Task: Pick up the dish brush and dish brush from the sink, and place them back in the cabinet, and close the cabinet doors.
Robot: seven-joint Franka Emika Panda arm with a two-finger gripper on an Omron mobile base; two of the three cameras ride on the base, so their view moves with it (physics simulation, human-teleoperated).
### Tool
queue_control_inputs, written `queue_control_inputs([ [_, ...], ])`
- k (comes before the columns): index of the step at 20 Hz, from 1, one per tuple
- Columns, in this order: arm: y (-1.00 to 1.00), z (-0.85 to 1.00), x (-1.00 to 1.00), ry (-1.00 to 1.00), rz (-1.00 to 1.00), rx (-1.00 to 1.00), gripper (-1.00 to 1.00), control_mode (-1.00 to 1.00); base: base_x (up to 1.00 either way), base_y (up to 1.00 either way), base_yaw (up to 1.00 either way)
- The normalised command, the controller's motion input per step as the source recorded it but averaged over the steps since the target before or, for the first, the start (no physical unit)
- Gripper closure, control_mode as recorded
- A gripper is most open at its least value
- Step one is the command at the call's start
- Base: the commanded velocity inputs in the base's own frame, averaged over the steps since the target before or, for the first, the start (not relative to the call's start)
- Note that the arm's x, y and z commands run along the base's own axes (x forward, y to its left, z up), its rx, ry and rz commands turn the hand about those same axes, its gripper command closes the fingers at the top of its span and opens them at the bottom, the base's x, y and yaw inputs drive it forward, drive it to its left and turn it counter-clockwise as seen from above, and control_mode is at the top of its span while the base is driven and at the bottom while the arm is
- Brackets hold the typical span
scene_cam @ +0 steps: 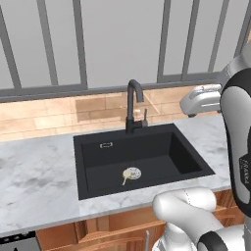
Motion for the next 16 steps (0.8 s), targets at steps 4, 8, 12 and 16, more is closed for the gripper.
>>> queue_control_inputs([
  [4,0.00,0.00,0.00,0.00,0.00,0.00,-1.00,1.00,0.32,0.00,0.00],
  [8,0.00,0.00,0.00,0.00,0.00,0.00,-1.00,1.00,0.04,0.00,0.00],
  [12,0.00,0.00,0.00,0.00,0.00,0.00,-1.00,-1.00,0.00,0.00,0.00],
  [16,0.00,-0.01,0.11,0.00,0.00,0.00,-1.00,-1.00,0.00,0.00,0.00],
])
